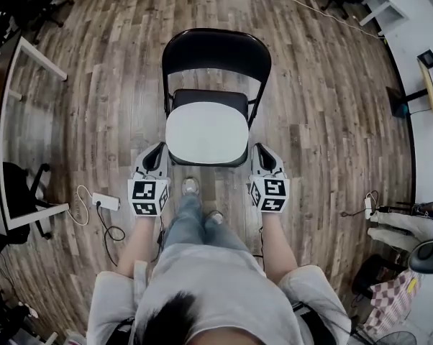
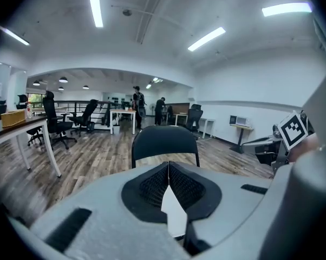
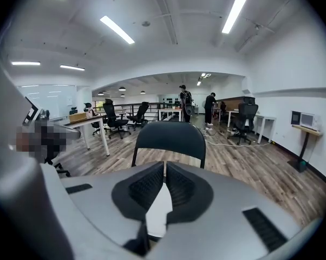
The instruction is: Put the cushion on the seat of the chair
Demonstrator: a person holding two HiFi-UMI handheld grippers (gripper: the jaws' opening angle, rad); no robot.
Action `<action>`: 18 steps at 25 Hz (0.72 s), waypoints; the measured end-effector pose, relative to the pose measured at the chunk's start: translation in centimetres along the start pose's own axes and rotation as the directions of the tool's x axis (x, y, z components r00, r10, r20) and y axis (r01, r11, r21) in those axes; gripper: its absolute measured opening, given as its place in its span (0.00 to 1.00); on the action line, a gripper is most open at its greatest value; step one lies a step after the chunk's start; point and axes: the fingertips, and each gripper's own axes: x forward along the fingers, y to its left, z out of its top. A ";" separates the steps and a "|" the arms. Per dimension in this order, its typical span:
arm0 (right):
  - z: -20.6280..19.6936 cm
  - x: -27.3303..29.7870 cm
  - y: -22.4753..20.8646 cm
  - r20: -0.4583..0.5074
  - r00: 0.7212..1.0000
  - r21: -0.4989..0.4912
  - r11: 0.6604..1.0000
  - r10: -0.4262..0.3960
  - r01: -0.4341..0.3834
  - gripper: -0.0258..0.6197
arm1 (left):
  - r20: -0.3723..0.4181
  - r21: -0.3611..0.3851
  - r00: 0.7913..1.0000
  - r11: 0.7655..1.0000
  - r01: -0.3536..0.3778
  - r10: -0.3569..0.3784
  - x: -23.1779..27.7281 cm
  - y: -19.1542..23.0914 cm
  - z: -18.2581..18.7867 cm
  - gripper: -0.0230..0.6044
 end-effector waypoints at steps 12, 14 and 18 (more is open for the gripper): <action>6.6 -6.5 0.4 0.133 0.990 -0.076 0.996 0.047 -0.037 0.07 | 0.140 0.025 0.990 0.999 -0.033 0.029 -5.6 -3.0 7.2 0.06; 7.8 -7.4 0.5 0.157 0.986 -0.083 0.996 0.052 -0.039 0.07 | 0.173 0.033 0.984 0.999 -0.037 0.031 -6.6 -3.6 8.6 0.06; 9.7 -9.0 0.7 0.204 0.977 -0.098 0.994 0.063 -0.044 0.07 | 0.220 0.062 0.975 0.997 -0.045 0.030 -8.4 -4.7 10.8 0.06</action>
